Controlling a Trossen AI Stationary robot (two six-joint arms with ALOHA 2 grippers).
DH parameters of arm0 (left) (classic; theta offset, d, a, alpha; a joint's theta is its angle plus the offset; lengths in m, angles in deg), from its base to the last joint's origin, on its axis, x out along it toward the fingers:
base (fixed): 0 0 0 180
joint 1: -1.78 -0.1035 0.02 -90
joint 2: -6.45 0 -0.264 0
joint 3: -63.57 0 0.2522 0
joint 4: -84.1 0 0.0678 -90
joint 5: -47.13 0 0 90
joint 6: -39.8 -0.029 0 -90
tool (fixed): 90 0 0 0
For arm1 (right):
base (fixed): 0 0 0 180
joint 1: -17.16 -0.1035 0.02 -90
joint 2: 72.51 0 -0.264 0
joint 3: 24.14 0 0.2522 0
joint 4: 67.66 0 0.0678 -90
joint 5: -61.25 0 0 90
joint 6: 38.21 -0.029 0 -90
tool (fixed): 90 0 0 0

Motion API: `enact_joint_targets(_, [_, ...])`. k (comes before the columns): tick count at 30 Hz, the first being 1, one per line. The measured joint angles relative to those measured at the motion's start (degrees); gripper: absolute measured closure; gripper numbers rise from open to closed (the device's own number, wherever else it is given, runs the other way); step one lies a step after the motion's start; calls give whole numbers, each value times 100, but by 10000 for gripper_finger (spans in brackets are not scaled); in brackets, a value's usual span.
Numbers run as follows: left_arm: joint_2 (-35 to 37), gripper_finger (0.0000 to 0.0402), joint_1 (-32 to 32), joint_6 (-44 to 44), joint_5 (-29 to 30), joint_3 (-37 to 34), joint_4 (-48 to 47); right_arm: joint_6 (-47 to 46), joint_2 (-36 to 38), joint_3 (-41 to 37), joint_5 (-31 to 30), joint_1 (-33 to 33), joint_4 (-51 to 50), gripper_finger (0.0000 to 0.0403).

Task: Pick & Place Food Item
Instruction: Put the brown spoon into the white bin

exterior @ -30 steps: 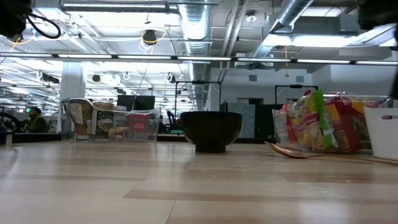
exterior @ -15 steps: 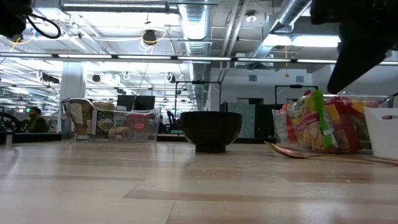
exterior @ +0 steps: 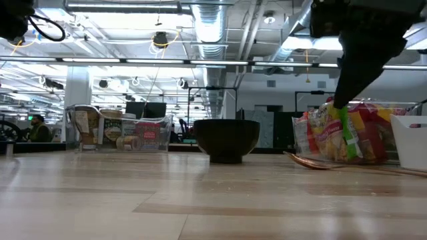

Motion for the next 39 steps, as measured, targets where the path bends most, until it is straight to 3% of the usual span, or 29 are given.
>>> enact_joint_targets(9, [0, 294, -2, -2, 0, 0, 0, 873, -703, 0, 617, 33, -7, 219])
enact_joint_targets(17, [0, 294, -2, -2, 0, 0, 0, 1048, -1252, -2, 673, 20, -103, 232])
enact_joint_targets(26, [0, 294, -2, -2, 0, 0, 0, 1225, -1228, -21, 735, 208, 176, 240])
enact_joint_targets(33, [0, 294, -2, -1, 0, 0, 0, 1268, -1163, -728, 1184, 483, 1137, 241])
enact_joint_targets(39, [0, 294, -2, -2, 0, 0, 0, 1220, -1031, -1004, 1223, 512, 1455, 249])
